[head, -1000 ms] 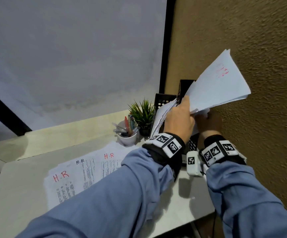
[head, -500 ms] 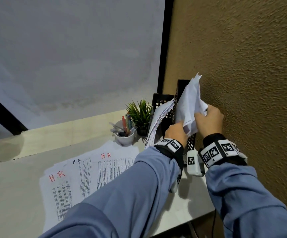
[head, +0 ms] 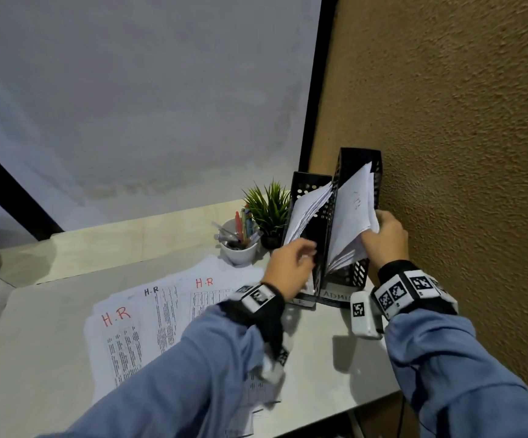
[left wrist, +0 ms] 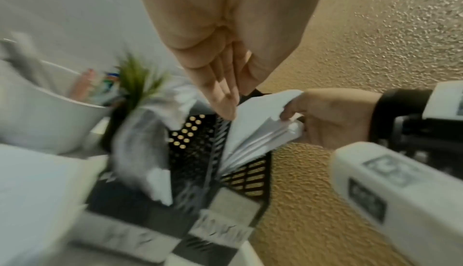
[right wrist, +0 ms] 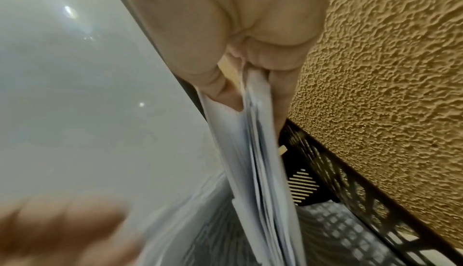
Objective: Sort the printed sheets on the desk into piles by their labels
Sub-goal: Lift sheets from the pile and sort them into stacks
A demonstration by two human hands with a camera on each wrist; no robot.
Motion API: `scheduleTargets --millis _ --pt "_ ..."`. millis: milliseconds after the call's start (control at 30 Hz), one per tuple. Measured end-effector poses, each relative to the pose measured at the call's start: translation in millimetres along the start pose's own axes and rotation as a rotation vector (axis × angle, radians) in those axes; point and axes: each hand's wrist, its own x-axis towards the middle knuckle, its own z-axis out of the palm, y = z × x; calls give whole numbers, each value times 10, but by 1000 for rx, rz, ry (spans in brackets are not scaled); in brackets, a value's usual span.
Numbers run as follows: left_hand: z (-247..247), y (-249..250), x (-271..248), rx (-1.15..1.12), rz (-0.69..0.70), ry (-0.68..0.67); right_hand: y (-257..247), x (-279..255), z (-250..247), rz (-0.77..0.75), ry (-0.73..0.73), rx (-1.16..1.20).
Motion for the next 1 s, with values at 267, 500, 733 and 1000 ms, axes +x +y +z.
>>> scheduleTargets --millis 267,500,733,1000 --pt "-875 -1457 -695 275 -527 330 -251 -456 237 -396 347 40" --pt "-969 -1925 -1136 476 -839 294 -19 -1200 1181 -410 -238 94" --pt "-843 -1867 -1266 381 -889 294 496 -1587 1879 99 -610 -254" --pt "-882 -2018 -1496 158 -702 287 594 -1506 2058 195 -536 -282"
